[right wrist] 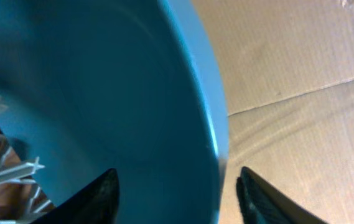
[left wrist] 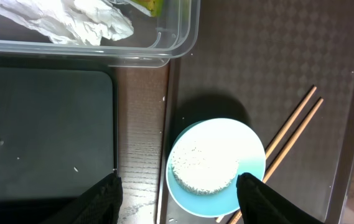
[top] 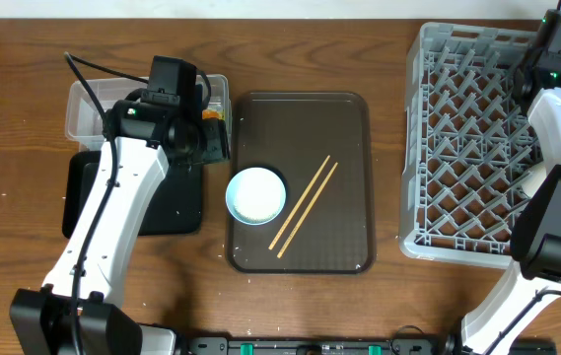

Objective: Sort waste into correct bins and load items into the dishwasher rack
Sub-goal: 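Carry the blue plate into the dish rack with the right gripper, then grasp one wooden chopstick on the tray with the right gripper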

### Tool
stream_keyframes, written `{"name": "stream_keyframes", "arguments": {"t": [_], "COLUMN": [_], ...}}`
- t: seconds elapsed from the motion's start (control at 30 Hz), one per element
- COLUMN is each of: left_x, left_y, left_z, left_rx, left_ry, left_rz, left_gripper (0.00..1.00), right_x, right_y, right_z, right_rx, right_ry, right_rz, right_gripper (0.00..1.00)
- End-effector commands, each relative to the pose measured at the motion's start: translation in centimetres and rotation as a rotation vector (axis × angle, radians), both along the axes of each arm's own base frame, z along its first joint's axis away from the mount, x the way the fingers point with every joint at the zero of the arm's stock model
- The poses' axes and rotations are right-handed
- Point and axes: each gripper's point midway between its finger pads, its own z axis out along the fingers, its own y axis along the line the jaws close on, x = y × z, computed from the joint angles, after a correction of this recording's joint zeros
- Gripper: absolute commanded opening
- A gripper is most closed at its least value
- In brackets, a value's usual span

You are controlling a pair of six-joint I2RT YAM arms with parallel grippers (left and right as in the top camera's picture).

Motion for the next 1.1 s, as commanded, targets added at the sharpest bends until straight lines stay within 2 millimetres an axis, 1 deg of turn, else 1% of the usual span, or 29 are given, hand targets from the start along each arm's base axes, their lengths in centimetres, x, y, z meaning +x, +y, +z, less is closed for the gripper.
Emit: {"name": "stream_keyframes", "arguments": {"t": [0.0,0.07,0.13,0.17,0.23,0.33,0.4,0.47,0.53,0.6,0.63,0.7,0.83,0.87,1.0,1.07], "left_x": [0.1,0.1,0.1,0.1,0.1,0.1,0.1,0.0,-0.1,-0.1,-0.1,-0.1,-0.1,-0.1,-0.1,-0.2], "left_y": [0.1,0.1,0.1,0.1,0.1,0.1,0.1,0.1,0.1,0.1,0.1,0.1,0.1,0.1,0.1,0.1], "left_z": [0.2,0.2,0.2,0.2,0.2,0.2,0.2,0.2,0.1,0.1,0.1,0.1,0.1,0.1,0.1,0.1], "left_rx": [0.002,0.002,0.002,0.002,0.002,0.002,0.002,0.003,0.004,0.005,0.005,0.004,0.004,0.004,0.005,0.005], "left_ry": [-0.004,-0.004,-0.004,-0.005,-0.005,-0.005,-0.004,0.000,0.005,0.007,0.007,0.006,0.007,0.007,0.008,0.010], "left_rz": [0.010,0.010,0.010,0.010,0.010,0.010,0.010,0.010,0.010,0.010,0.010,0.010,0.010,0.010,0.010,0.010], "left_gripper": [0.62,0.62,0.62,0.62,0.63,0.63,0.63,0.63,0.63,0.63,0.63,0.63,0.63,0.63,0.63,0.63], "right_x": [-0.3,0.3,1.4,1.8,2.7,3.1,2.6,1.4,0.2,-1.5,-2.2,-4.2,-7.9,-8.5,-11.5,-12.8], "right_y": [1.3,2.6,5.0,6.2,10.3,17.2,22.2,26.5,29.5,32.5,33.7,36.8,41.7,42.6,47.2,49.0], "right_z": [4.2,6.2,7.4,7.6,7.7,6.5,5.1,3.4,1.7,-0.3,-1.1,-3.3,-6.9,-7.6,-11.6,-13.5], "right_rx": [0.005,0.049,0.136,0.178,0.333,0.617,0.848,1.053,1.187,1.280,1.304,1.332,1.369,1.373,1.398,1.397], "right_ry": [-0.147,-0.199,-0.226,-0.229,-0.260,-0.286,-0.285,-0.259,-0.211,-0.135,-0.097,0.021,0.201,0.225,0.338,0.392], "right_rz": [0.026,0.117,0.267,0.331,0.499,0.705,0.787,0.794,0.758,0.702,0.684,0.684,0.670,0.665,0.617,0.600], "right_gripper": [0.68,0.75,0.81,0.83,0.84,0.81,0.76,0.72,0.70,0.69,0.69,0.68,0.68,0.67,0.65,0.65]}}
